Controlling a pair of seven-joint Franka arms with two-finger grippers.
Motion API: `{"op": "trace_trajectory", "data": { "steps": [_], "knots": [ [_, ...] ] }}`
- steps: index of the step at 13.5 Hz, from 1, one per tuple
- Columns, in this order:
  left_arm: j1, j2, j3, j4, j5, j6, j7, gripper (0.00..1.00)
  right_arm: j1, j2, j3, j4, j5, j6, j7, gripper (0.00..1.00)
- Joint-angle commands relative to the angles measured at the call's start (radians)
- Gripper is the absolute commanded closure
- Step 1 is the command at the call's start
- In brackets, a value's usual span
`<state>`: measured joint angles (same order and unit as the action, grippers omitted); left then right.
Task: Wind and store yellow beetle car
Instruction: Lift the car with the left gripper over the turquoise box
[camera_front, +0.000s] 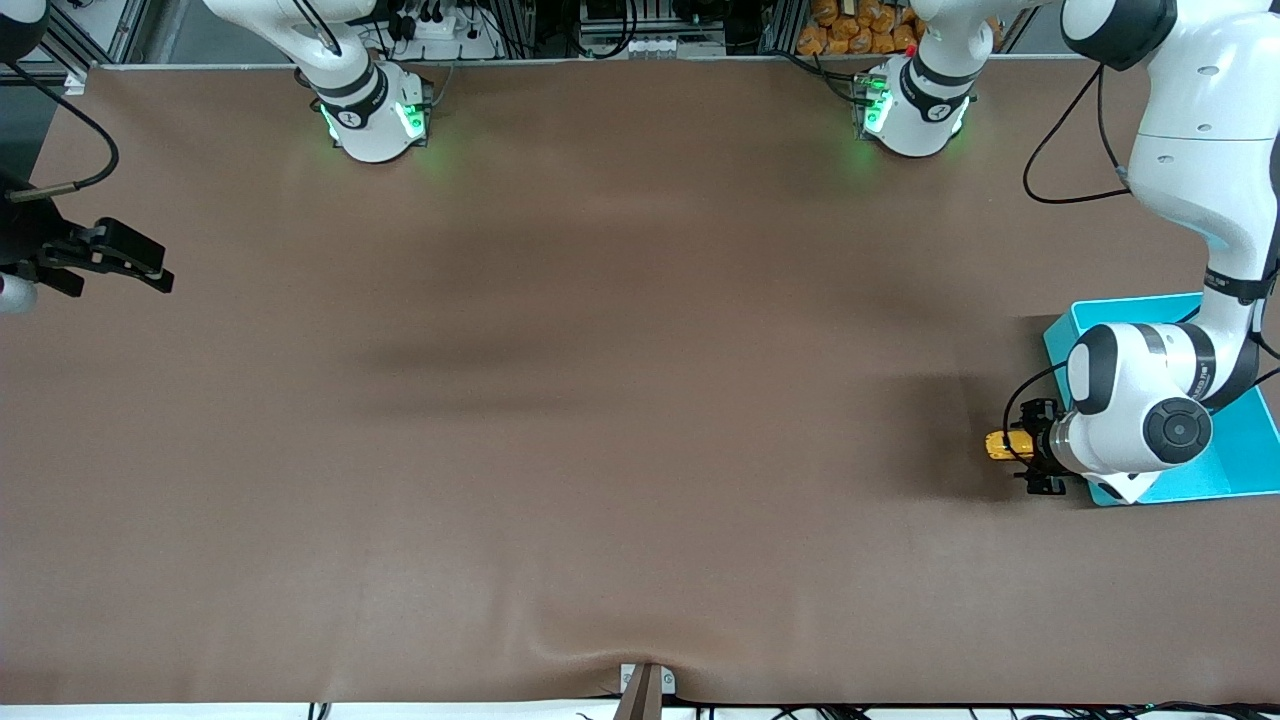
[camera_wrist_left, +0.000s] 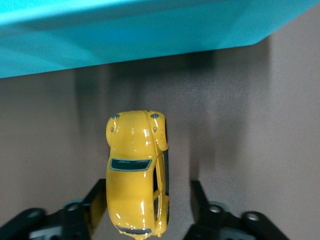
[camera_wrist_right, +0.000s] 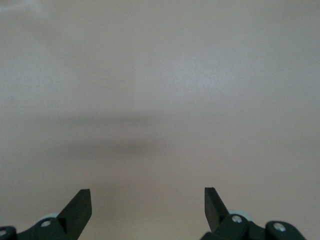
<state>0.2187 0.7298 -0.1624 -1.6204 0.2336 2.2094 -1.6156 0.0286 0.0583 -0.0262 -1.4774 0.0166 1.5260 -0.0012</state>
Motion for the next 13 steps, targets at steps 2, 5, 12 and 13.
{"op": "trace_trajectory", "data": {
  "steps": [2,5,12,13],
  "knots": [
    [0.005,-0.016,0.001,-0.016,0.026,0.018,-0.058,1.00,0.002,-0.012,0.011,0.000,-0.024,0.006,0.036,0.00],
    [-0.005,-0.024,0.001,0.000,0.058,0.016,-0.052,1.00,-0.007,0.003,0.009,0.006,-0.020,0.000,0.046,0.00],
    [-0.006,-0.082,-0.002,0.097,0.145,0.006,-0.044,1.00,-0.009,0.006,0.008,0.008,-0.014,0.006,0.047,0.00],
    [-0.004,-0.082,-0.002,0.120,0.144,-0.006,-0.044,1.00,-0.009,0.006,0.008,0.008,-0.018,0.006,0.047,0.00]
  ]
}}
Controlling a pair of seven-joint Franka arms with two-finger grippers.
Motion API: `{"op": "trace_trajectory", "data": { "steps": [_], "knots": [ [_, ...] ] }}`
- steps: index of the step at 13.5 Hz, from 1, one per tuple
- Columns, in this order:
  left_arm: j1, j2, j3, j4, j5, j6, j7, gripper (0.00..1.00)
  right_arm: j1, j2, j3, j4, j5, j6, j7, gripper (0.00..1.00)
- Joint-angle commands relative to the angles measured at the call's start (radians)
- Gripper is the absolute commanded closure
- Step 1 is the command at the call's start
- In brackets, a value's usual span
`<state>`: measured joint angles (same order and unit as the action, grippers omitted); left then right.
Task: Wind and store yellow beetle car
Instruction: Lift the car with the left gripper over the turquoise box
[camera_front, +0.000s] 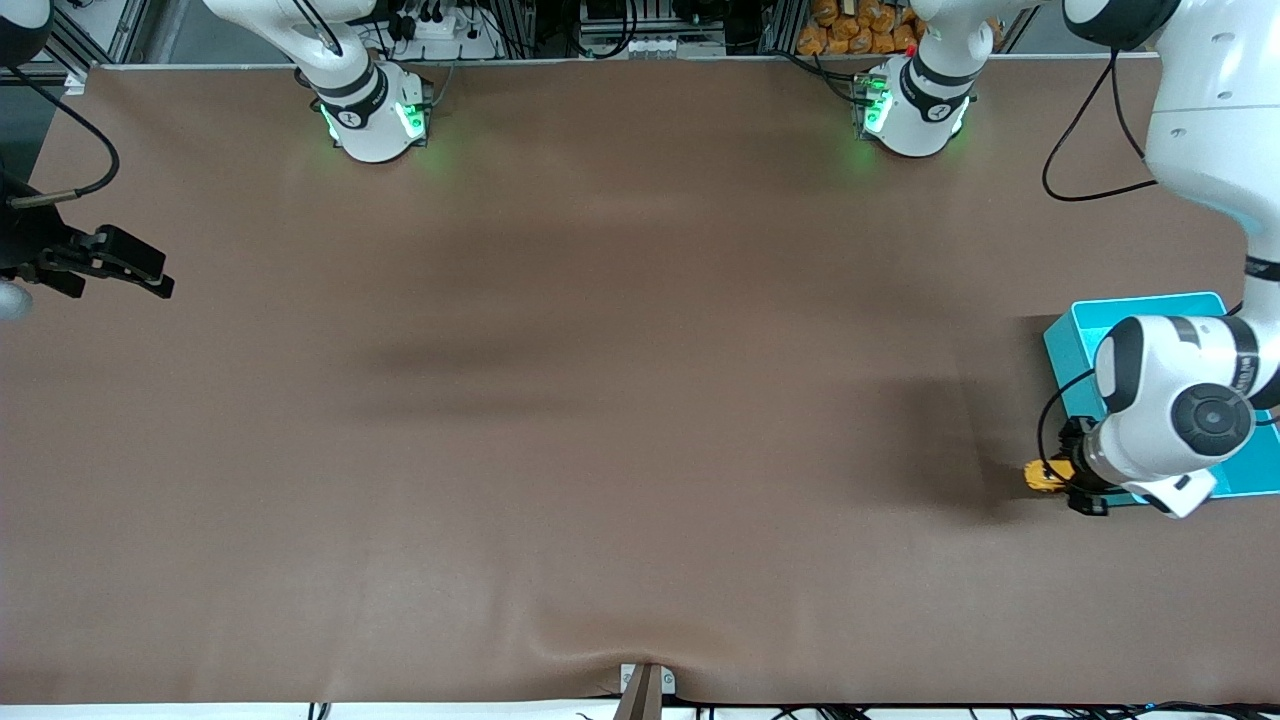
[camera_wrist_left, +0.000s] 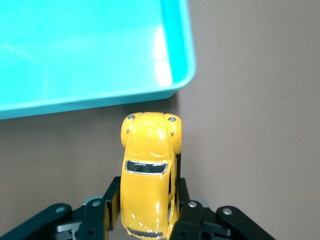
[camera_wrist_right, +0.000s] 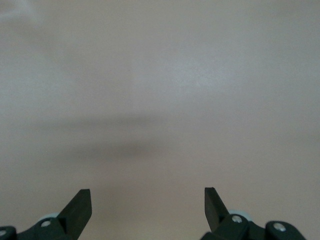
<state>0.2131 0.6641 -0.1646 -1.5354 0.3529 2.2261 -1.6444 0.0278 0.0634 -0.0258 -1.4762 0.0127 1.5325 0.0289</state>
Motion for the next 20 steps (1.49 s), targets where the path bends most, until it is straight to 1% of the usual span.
{"op": "trace_trajectory", "data": {
  "steps": [1,3,4,7,9,11,13,15,17,20],
  "knots": [
    [0.003,-0.017,0.000,0.047,0.026,-0.034,-0.014,1.00,-0.008,0.001,0.007,0.008,-0.016,0.000,0.017,0.00],
    [0.009,-0.029,0.003,0.054,0.035,-0.046,-0.009,1.00,-0.011,0.001,0.007,0.008,-0.016,0.000,0.017,0.00],
    [0.012,-0.035,0.004,0.054,0.038,-0.060,0.024,1.00,-0.011,0.001,0.006,0.008,-0.017,0.000,0.017,0.00],
    [0.025,-0.060,0.004,0.051,0.038,-0.158,0.207,1.00,-0.009,0.001,0.004,0.008,-0.020,0.000,0.016,0.00],
    [0.044,-0.080,0.004,0.047,0.040,-0.183,0.273,1.00,-0.009,0.000,0.003,0.014,-0.020,0.000,0.019,0.00],
    [0.058,-0.103,0.002,0.043,0.038,-0.204,0.380,1.00,-0.011,0.001,0.001,0.036,-0.011,-0.008,0.019,0.00],
    [0.106,-0.129,-0.003,0.040,0.028,-0.218,0.544,1.00,-0.012,0.001,0.001,0.036,-0.010,-0.008,0.019,0.00],
    [0.138,-0.144,-0.010,0.040,0.023,-0.264,0.720,1.00,-0.014,0.001,0.001,0.036,-0.016,-0.008,0.019,0.00],
    [0.172,-0.153,-0.010,0.038,-0.040,-0.267,0.909,1.00,-0.014,0.001,0.001,0.036,-0.017,-0.008,0.019,0.00],
    [0.207,-0.158,-0.010,0.038,-0.090,-0.267,1.197,1.00,-0.020,0.001,0.000,0.036,-0.017,-0.002,0.019,0.00]
  ]
}}
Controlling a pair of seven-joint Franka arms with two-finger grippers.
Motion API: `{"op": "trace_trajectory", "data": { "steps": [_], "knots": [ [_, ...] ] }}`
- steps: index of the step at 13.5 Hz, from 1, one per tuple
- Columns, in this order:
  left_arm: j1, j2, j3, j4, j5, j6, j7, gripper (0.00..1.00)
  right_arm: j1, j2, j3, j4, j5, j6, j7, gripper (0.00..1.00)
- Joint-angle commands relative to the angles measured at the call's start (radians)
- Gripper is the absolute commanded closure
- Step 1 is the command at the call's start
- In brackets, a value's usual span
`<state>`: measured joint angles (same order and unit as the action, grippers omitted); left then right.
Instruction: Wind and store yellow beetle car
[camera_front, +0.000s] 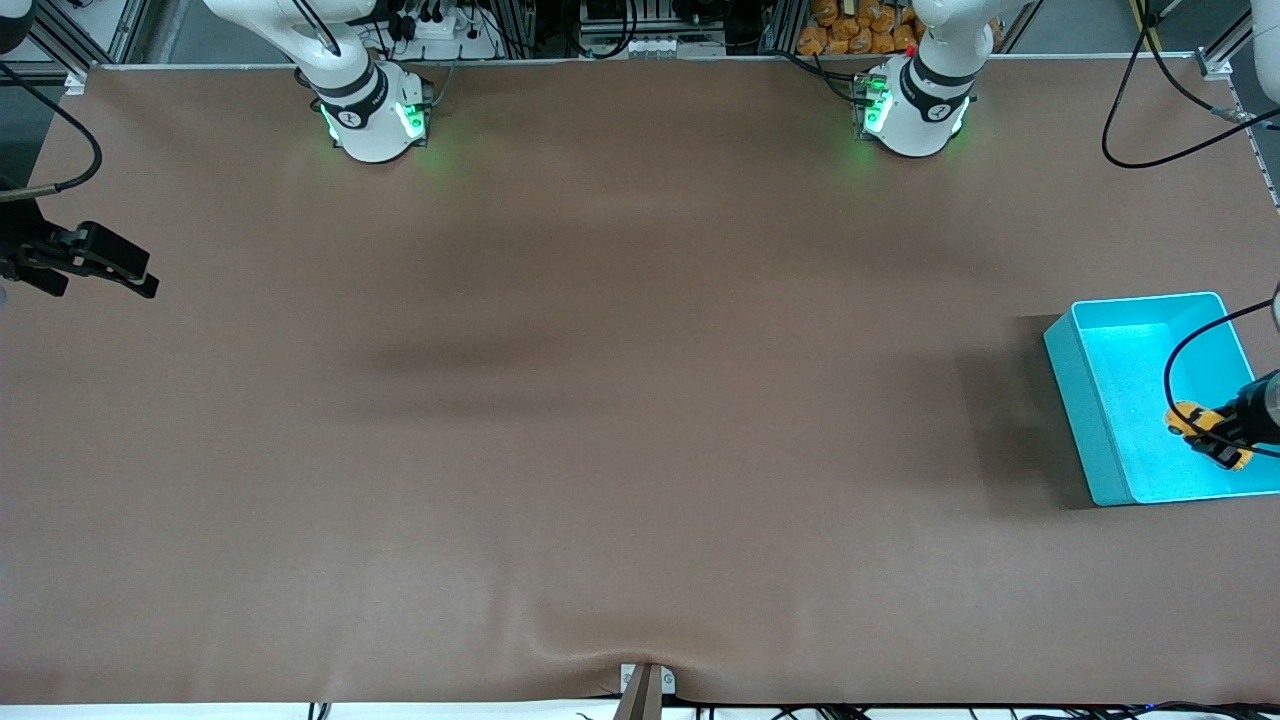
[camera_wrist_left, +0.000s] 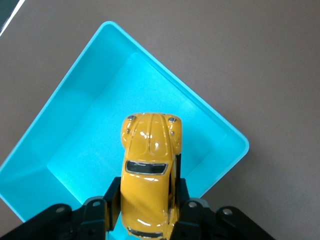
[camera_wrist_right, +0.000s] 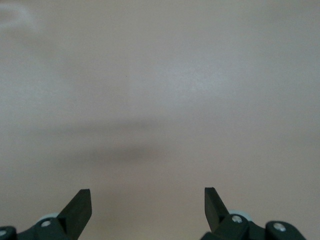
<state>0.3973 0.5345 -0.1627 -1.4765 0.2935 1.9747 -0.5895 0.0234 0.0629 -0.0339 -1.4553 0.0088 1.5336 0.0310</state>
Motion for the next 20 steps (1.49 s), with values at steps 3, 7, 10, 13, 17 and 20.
{"op": "trace_trajectory", "data": {
  "steps": [3,7,10,13,17,20],
  "knots": [
    [0.050,-0.024,-0.012,-0.021,-0.101,-0.016,0.391,1.00,-0.020,0.001,0.008,0.019,-0.010,0.000,0.017,0.00],
    [0.095,-0.028,-0.012,-0.045,-0.137,-0.007,0.623,1.00,-0.022,0.001,0.008,0.019,-0.013,0.000,0.015,0.00],
    [0.098,-0.022,-0.012,-0.099,-0.137,0.054,0.646,1.00,-0.025,0.001,0.006,0.019,-0.015,-0.001,0.015,0.00],
    [0.103,-0.027,-0.011,-0.185,-0.132,0.163,0.715,1.00,-0.046,0.001,0.006,0.021,-0.010,-0.003,0.017,0.00],
    [0.164,-0.021,-0.009,-0.272,-0.123,0.307,0.835,1.00,-0.059,0.001,0.008,0.030,-0.007,-0.003,0.017,0.00],
    [0.166,0.002,0.000,-0.329,-0.117,0.387,0.833,1.00,-0.063,0.001,0.008,0.033,-0.010,-0.007,0.013,0.00]
  ]
}}
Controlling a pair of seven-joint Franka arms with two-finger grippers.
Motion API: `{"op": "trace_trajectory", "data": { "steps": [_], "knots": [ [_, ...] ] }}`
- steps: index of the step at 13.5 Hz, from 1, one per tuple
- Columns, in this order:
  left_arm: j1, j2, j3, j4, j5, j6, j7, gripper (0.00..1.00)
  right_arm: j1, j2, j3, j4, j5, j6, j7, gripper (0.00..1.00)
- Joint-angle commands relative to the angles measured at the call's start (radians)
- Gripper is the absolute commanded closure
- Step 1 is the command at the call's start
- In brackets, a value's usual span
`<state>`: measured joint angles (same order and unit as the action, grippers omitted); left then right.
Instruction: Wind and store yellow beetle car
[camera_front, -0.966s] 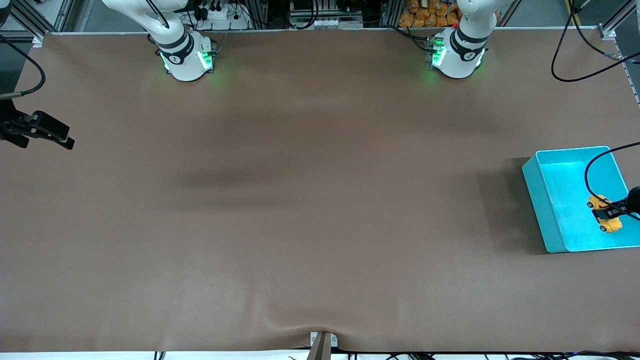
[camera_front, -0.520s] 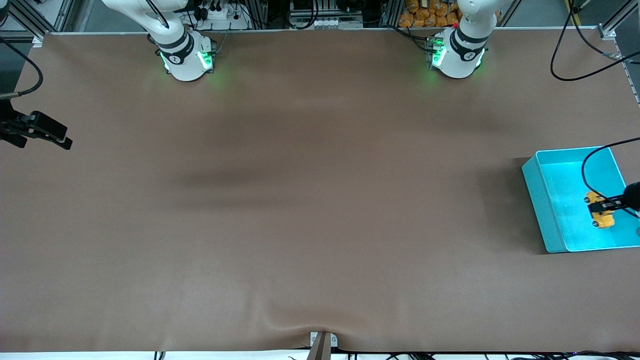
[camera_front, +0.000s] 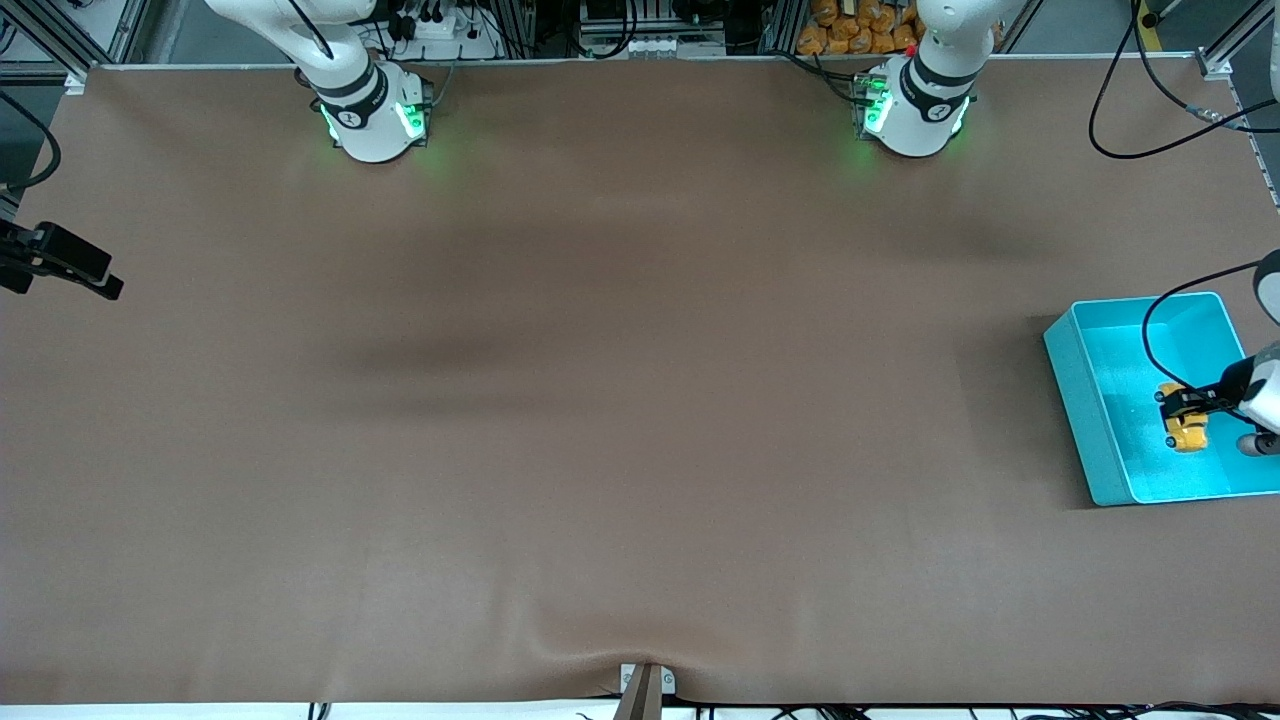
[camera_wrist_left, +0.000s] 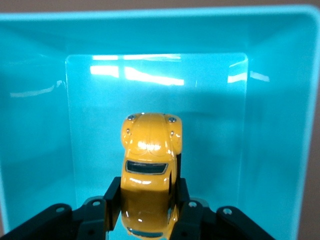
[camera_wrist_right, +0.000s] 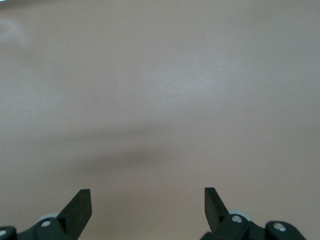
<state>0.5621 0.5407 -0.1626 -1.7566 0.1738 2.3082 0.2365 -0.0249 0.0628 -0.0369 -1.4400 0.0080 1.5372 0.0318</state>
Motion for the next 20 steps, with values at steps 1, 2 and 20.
{"op": "trace_trajectory", "data": {
  "steps": [1,2,20],
  "knots": [
    [0.001,0.008,0.003,-0.056,0.019,0.057,0.007,1.00,-0.015,0.002,0.011,0.018,-0.010,-0.011,0.011,0.00],
    [0.004,0.018,0.003,-0.057,0.051,0.057,-0.003,1.00,-0.017,0.002,0.011,0.018,-0.008,-0.011,0.010,0.00],
    [0.009,-0.252,-0.198,-0.035,0.116,-0.231,-0.250,0.00,-0.032,-0.003,0.011,0.024,-0.013,-0.014,0.011,0.00]
  ]
}}
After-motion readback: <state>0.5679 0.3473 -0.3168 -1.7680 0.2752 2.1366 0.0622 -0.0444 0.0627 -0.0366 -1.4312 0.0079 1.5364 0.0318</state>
